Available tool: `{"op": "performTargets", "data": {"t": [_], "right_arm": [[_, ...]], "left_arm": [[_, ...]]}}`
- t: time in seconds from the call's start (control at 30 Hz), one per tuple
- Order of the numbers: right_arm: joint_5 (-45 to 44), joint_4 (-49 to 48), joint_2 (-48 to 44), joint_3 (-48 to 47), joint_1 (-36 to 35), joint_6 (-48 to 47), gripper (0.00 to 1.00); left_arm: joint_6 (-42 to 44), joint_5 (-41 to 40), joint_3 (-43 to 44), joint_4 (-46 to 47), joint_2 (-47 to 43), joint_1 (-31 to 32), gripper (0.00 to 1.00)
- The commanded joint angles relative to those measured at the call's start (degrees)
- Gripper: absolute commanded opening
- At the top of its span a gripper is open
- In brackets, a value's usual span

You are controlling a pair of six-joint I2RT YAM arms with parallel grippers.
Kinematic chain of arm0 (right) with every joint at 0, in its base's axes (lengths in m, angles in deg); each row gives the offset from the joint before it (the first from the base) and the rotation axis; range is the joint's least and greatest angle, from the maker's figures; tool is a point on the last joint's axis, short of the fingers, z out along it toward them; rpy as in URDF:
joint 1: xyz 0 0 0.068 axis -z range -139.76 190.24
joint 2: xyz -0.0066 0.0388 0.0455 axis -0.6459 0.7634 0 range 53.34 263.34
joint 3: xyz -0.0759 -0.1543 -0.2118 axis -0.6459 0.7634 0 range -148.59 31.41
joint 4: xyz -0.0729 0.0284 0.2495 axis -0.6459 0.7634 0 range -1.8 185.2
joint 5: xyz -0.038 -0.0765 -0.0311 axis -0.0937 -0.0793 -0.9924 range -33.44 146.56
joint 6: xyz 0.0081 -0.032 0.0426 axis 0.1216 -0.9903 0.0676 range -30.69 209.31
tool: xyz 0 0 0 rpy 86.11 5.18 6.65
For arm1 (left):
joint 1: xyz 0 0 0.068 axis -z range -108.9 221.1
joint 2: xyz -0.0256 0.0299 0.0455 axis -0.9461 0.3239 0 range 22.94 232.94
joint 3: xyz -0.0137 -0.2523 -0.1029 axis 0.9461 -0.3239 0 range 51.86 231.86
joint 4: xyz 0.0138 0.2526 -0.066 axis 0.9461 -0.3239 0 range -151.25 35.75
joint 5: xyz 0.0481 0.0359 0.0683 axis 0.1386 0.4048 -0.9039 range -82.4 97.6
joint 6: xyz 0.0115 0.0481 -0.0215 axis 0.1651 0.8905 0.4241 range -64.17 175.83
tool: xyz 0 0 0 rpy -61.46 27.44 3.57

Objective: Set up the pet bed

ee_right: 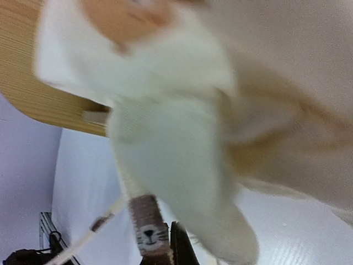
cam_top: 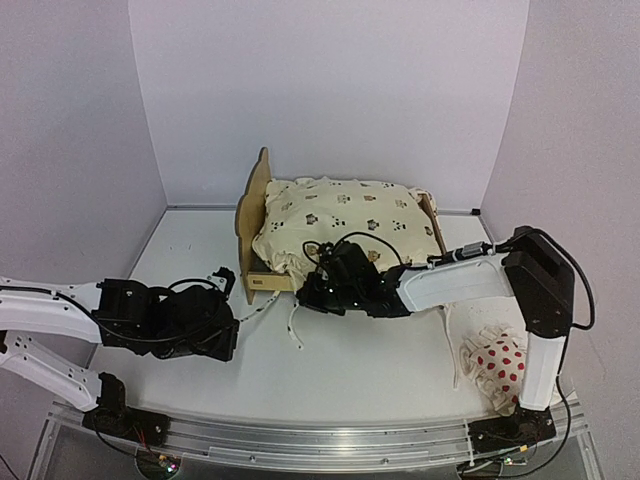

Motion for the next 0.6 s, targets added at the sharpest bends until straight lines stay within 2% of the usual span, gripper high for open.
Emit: {"op": "performTargets", "data": {"t": [0.0,0.33,0.57], "right_arm": [[0.96,-4.85,-0.89,5.44,0.66,3.95,0.0],[-1.76,-5.95,-3.11,13.32,1.72,3.53,0.0],[4.83,-8.5,1.48,5.57,1.56,7.9,0.0]], "left_arm": [[1.37,-0.4,2.82,0.96,0.36,-0.4,0.0],[3.79,3.88,6.78,3.31,6.97,-0.45,0.0],[3.61,2.92,8.2,3.7,6.95,-0.52,0.0]]}}
